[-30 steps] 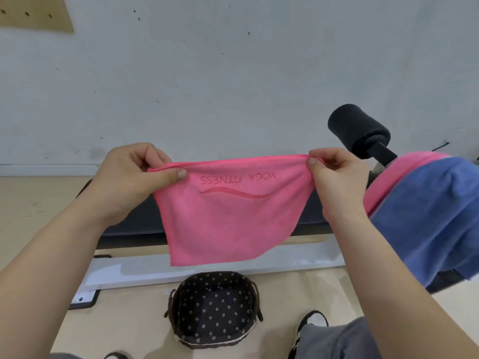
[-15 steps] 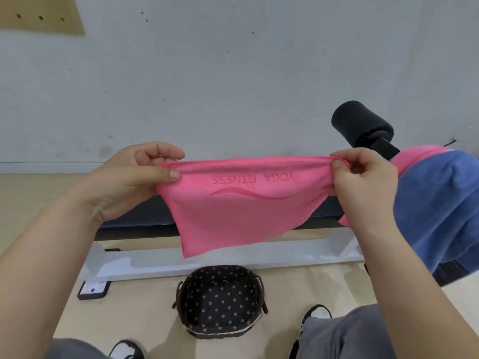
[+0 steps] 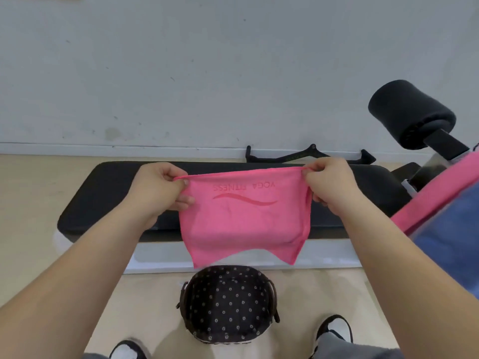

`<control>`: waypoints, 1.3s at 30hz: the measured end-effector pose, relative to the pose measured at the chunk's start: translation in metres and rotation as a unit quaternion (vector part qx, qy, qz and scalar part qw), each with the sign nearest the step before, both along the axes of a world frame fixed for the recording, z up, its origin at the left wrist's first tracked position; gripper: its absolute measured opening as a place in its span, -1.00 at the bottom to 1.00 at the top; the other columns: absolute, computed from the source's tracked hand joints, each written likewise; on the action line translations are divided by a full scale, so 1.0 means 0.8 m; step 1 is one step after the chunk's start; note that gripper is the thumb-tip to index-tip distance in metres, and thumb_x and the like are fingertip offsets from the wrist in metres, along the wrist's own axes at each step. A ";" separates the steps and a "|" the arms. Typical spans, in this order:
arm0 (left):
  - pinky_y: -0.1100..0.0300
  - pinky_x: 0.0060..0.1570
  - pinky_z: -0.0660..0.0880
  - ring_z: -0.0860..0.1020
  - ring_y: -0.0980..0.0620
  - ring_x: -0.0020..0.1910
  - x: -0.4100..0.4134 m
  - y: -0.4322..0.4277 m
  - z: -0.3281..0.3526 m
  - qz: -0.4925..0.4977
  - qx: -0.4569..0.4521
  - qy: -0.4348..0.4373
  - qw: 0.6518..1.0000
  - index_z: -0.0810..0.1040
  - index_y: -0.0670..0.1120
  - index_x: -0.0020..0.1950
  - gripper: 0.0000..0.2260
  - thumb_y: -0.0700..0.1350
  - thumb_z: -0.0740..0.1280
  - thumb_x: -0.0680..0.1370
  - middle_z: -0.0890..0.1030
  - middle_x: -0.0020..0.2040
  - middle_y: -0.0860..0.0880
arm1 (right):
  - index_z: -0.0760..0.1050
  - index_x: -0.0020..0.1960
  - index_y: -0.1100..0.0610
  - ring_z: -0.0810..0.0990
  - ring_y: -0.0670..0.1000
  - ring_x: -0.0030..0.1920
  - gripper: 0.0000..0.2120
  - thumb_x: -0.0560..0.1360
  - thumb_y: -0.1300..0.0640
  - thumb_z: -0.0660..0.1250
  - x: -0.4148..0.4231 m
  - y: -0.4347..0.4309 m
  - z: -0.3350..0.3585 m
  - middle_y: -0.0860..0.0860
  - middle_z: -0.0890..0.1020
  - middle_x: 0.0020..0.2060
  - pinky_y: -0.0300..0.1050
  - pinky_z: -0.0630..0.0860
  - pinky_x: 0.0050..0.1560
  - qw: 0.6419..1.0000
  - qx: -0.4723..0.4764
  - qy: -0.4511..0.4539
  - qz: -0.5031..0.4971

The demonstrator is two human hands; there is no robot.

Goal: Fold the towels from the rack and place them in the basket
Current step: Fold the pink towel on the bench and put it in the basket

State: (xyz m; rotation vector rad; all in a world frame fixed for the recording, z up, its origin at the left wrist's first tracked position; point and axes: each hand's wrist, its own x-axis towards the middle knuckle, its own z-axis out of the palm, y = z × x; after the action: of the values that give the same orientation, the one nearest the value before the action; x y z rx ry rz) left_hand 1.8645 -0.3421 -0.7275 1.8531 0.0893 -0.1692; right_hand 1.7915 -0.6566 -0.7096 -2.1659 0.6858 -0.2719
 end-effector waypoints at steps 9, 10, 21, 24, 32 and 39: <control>0.16 -0.10 0.69 0.74 -0.03 -0.17 0.096 -0.051 -0.052 0.081 -0.079 -0.032 0.993 0.58 -0.10 -0.03 -0.81 -0.36 0.28 0.64 0.66 0.00 -0.23 | 0.54 0.21 0.12 0.66 0.02 -0.51 -0.86 0.67 0.23 0.27 0.085 0.000 -0.026 0.18 0.68 -0.30 -0.15 0.59 -0.54 0.955 0.286 -0.037 -0.068; 0.09 -0.01 0.69 0.74 -0.06 -0.11 0.106 -0.052 -0.057 0.083 -0.073 -0.036 0.993 0.59 -0.09 -0.04 -0.80 -0.36 0.29 0.63 0.68 -0.03 -0.22 | 0.57 0.20 0.12 0.64 0.02 -0.53 -0.85 0.66 0.23 0.30 0.093 -0.005 -0.026 0.18 0.67 -0.34 -0.16 0.56 -0.56 0.963 0.261 -0.032 -0.061; -0.03 0.23 0.60 0.67 -0.10 0.13 0.146 -0.068 -0.080 0.058 0.001 -0.021 0.998 0.71 0.00 -0.05 -0.84 -0.22 0.38 0.60 0.71 0.06 -0.07 | 0.59 0.17 0.10 0.73 0.08 -0.34 -0.81 0.62 0.29 0.31 0.139 -0.027 -0.069 0.17 0.68 -0.01 -0.08 0.67 -0.35 0.975 0.208 -0.017 -0.070; 0.18 0.29 0.45 0.55 0.06 0.28 0.141 -0.068 -0.077 0.018 0.031 -0.028 0.999 0.54 -0.05 0.43 -0.64 -0.18 0.37 0.62 0.56 0.32 0.06 | 0.53 0.34 0.17 0.71 0.07 -0.27 -0.70 0.62 0.28 0.30 0.140 -0.018 -0.080 0.08 0.60 0.04 -0.05 0.67 -0.28 0.981 0.190 -0.021 -0.043; -0.02 0.26 0.53 0.55 -0.01 0.21 0.103 -0.027 -0.073 -0.111 0.280 -0.203 0.932 0.55 -0.10 0.37 -0.64 -0.19 0.39 0.56 0.50 0.31 -0.04 | 0.63 0.29 0.07 0.61 0.07 0.20 -0.70 0.59 0.16 0.30 0.094 -0.004 -0.077 0.03 0.66 0.15 -0.04 0.54 0.18 0.989 -0.124 0.000 0.084; 0.03 -0.01 0.56 0.52 0.10 -0.12 0.016 -0.020 -0.058 -0.276 0.345 -0.284 0.851 0.62 0.05 -0.03 -0.80 0.15 0.43 0.49 0.53 -0.08 0.15 | 0.64 0.13 0.01 0.52 0.04 0.15 -0.80 0.53 0.01 0.40 0.020 0.070 -0.075 -0.04 0.55 0.03 0.08 0.54 0.11 0.932 -0.239 -0.004 0.274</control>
State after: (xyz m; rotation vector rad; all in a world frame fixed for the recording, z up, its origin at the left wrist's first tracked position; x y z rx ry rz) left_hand 1.8775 -0.3583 -0.7735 2.5312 -0.9161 0.0380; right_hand 1.8078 -0.6003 -0.7696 -2.7126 -0.0244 -0.1547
